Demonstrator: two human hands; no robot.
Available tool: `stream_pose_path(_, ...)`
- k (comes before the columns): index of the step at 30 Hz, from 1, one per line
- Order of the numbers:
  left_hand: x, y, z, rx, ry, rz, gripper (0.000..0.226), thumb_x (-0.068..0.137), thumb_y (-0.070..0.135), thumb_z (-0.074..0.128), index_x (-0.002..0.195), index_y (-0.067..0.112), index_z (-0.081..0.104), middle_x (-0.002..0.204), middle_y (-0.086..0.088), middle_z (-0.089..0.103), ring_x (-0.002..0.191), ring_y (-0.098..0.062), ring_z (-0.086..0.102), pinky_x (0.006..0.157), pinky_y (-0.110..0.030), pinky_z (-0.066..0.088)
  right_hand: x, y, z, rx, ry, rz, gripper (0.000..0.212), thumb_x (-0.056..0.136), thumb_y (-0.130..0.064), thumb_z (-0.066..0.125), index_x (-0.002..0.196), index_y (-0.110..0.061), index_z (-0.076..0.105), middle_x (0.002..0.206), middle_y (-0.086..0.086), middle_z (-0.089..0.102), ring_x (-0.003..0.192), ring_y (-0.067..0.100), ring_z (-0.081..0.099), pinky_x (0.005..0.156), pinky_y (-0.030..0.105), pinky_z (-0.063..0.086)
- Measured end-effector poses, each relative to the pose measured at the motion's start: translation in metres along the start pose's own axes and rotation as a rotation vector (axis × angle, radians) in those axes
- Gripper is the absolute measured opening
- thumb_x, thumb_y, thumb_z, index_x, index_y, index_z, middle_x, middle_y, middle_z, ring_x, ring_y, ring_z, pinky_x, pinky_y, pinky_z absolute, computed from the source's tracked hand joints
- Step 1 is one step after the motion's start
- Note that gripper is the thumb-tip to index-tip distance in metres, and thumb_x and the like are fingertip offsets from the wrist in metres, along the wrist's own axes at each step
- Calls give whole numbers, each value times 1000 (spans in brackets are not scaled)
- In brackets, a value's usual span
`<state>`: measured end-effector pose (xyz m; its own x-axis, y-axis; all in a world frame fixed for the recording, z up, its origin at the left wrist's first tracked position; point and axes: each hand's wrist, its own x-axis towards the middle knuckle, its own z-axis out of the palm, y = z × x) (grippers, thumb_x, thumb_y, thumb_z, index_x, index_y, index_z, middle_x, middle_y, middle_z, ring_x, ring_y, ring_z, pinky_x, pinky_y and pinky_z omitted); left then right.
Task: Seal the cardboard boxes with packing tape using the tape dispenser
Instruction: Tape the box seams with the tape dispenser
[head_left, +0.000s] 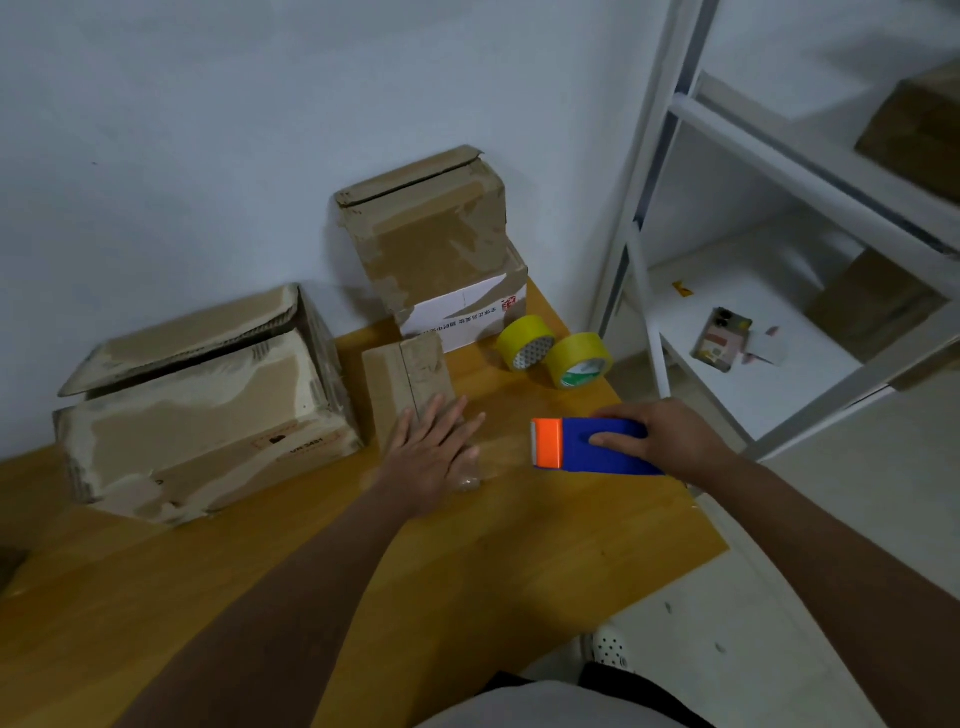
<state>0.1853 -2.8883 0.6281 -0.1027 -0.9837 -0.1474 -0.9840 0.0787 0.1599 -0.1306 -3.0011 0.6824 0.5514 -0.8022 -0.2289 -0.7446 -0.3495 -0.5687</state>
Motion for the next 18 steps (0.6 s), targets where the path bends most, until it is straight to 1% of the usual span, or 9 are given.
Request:
stream_pose_path(2, -1, 0, -1, 6, 2, -2, 63, 97, 60, -2, 156, 41, 10, 165, 13, -5, 150, -14, -19, 118, -46, -11, 3, -4, 7, -54, 40, -16, 54, 84, -63, 56, 129, -33, 60, 110, 0, 71, 89, 11, 66, 74, 26, 55)
stream_pose_path(5, 0, 2, -1, 26, 1, -7, 63, 96, 60, -2, 156, 41, 10, 165, 12, -5, 150, -15, -18, 119, -47, -9, 2, -7, 18, -108, 95, 18, 52, 86, -62, 56, 129, -33, 60, 110, 0, 71, 91, 15, 67, 77, 31, 56)
stream_pose_path(8, -1, 3, 0, 22, 8, -7, 65, 96, 60, -3, 156, 40, 9, 165, 11, -4, 150, -15, -18, 119, -46, -11, 2, -13, 35, -138, 179, 25, 49, 89, -59, 55, 128, -29, 61, 103, 1, 73, 87, 18, 66, 76, 29, 50)
stream_pose_path(10, -1, 2, 0, 35, 7, -15, 64, 96, 60, -3, 156, 39, 7, 165, 12, -5, 150, -14, -20, 119, -46, -13, 4, -20, 49, -162, 225, 16, 48, 92, -57, 52, 128, -27, 61, 99, 1, 73, 84, 18, 66, 81, 30, 45)
stream_pose_path(13, -1, 4, 0, 35, 12, -19, 63, 97, 59, -2, 156, 38, 6, 165, 12, -6, 150, -14, -20, 119, -46, -14, 11, -27, 61, -226, 233, 60, 48, 95, -57, 46, 131, -28, 57, 101, -1, 72, 89, 19, 65, 91, 32, 39)
stream_pose_path(15, -1, 4, 1, 41, 16, -18, 63, 97, 58, -2, 157, 38, 6, 165, 12, -6, 150, -14, -20, 119, -45, -13, 17, -32, 67, -230, 244, 75, 48, 95, -57, 45, 131, -27, 57, 101, 0, 72, 91, 20, 64, 91, 33, 38)
stream_pose_path(18, -1, 4, 0, 44, 27, -9, 64, 98, 59, -2, 157, 37, 6, 165, 12, -6, 150, -15, -19, 119, -45, -14, 28, -39, 76, -219, 238, 120, 48, 97, -55, 43, 130, -24, 57, 101, 3, 71, 92, 23, 64, 87, 34, 42)
